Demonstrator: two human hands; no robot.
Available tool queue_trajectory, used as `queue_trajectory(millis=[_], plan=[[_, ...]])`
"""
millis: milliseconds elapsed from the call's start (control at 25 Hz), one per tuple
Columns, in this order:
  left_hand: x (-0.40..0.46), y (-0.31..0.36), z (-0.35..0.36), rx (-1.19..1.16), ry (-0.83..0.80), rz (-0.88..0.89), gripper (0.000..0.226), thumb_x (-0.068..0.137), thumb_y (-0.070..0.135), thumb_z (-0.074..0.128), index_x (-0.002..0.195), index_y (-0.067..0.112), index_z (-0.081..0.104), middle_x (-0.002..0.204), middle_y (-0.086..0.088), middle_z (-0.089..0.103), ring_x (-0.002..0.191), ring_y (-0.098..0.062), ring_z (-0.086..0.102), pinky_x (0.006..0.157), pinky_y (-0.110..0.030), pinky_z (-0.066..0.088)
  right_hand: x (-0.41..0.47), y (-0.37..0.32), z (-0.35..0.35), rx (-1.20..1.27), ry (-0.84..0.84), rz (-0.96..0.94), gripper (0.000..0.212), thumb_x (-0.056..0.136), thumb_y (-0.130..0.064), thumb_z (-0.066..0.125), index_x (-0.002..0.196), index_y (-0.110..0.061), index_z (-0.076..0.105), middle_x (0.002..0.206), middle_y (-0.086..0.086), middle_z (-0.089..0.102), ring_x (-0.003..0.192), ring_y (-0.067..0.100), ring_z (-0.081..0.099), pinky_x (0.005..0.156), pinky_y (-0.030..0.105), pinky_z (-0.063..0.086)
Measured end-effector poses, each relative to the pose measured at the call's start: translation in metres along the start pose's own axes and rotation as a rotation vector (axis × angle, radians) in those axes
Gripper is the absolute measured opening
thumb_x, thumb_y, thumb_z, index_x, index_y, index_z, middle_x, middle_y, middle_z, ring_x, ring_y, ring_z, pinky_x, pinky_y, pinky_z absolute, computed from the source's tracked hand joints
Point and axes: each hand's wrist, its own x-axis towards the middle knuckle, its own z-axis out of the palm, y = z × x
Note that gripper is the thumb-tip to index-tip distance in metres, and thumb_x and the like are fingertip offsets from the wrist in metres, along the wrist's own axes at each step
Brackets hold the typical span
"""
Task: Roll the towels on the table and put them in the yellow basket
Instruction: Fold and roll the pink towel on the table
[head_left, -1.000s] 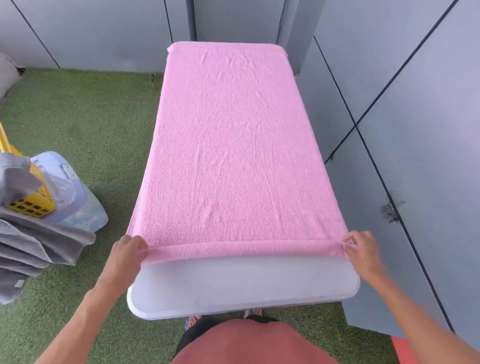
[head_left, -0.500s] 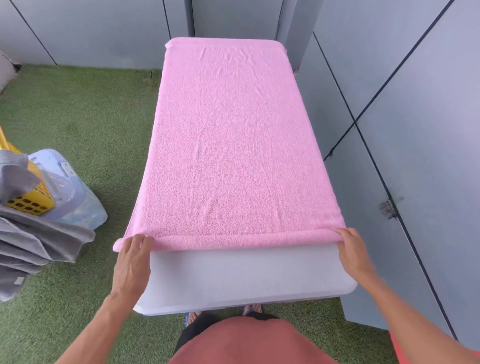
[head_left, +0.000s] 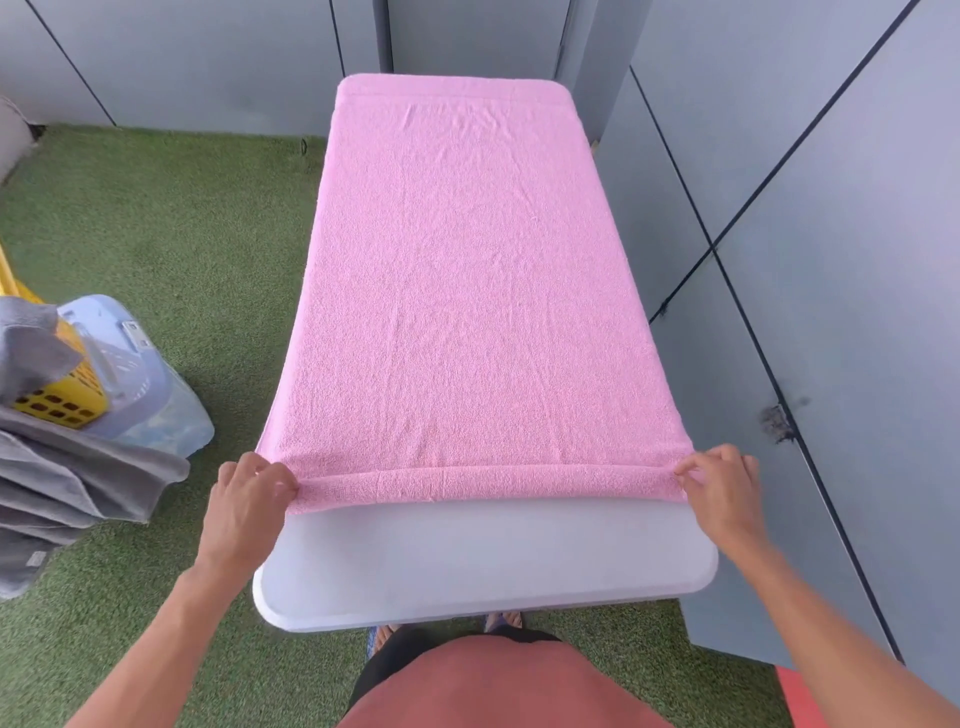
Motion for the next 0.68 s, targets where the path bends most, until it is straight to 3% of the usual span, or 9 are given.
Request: queue_trajectory(millis=[120,200,280,400,520,680], plan=[[-0.038,0.013,0.013,0.063,0.098,0.085,0.031,0.073,-0.006,0.070,0.100,0.006,0.064,0.104,-0.013,0.053,0.093,-0.035,0.046,0.064,-0.048,0.050,-0.032,-0.003,0.020,-0.070,0.048,-0.127,0.026,0.085,0.000,0.063,0.109,-0.005,0.067,0.103,0.012,0.057,0.106,0.032,0.043,0.093,0.045,0.043],[-0.052,0.021,0.020,0.036,0.054,0.108,0.050,0.071,-0.007,0.071,0.116,0.003,0.054,0.118,-0.016,0.048,0.109,-0.038,0.045,0.069,-0.049,0.055,-0.042,-0.001,0.028,-0.039,0.013,-0.187,0.045,0.080,0.000,0.069,0.123,0.002,0.057,0.116,0.016,0.050,0.117,0.031,0.038,0.104,0.045,0.038],[-0.044,0.021,0.023,0.024,0.009,0.099,0.052,0.073,-0.010,0.067,0.120,0.004,0.049,0.122,-0.014,0.047,0.115,-0.036,0.044,0.067,-0.047,0.057,-0.032,0.000,0.030,-0.031,-0.027,-0.194,0.050,0.078,0.003,0.069,0.127,0.001,0.055,0.119,0.015,0.048,0.118,0.030,0.036,0.105,0.044,0.036],[-0.017,0.019,0.019,0.008,-0.032,0.059,0.038,0.078,-0.015,0.055,0.110,0.005,0.054,0.112,-0.012,0.055,0.103,-0.034,0.048,0.062,-0.048,0.054,-0.008,-0.006,0.023,0.018,-0.096,-0.115,0.044,0.081,0.012,0.056,0.120,-0.007,0.061,0.115,0.011,0.053,0.112,0.032,0.039,0.098,0.044,0.040],[-0.006,0.008,0.014,0.028,-0.084,0.083,0.033,0.083,-0.014,0.050,0.107,0.007,0.059,0.102,-0.010,0.062,0.092,-0.031,0.052,0.068,-0.047,0.049,0.002,0.006,0.018,-0.035,-0.186,-0.135,0.045,0.087,0.011,0.046,0.124,-0.010,0.060,0.118,0.008,0.057,0.114,0.033,0.042,0.095,0.044,0.042],[-0.008,-0.007,0.001,-0.200,-0.259,-0.041,0.044,0.092,-0.001,0.051,0.132,0.015,0.046,0.109,-0.002,0.065,0.093,-0.023,0.060,0.080,-0.039,0.048,0.002,0.023,0.001,0.077,-0.352,-0.132,0.046,0.092,0.004,0.048,0.134,-0.013,0.051,0.128,0.003,0.056,0.121,0.025,0.051,0.099,0.033,0.038]])
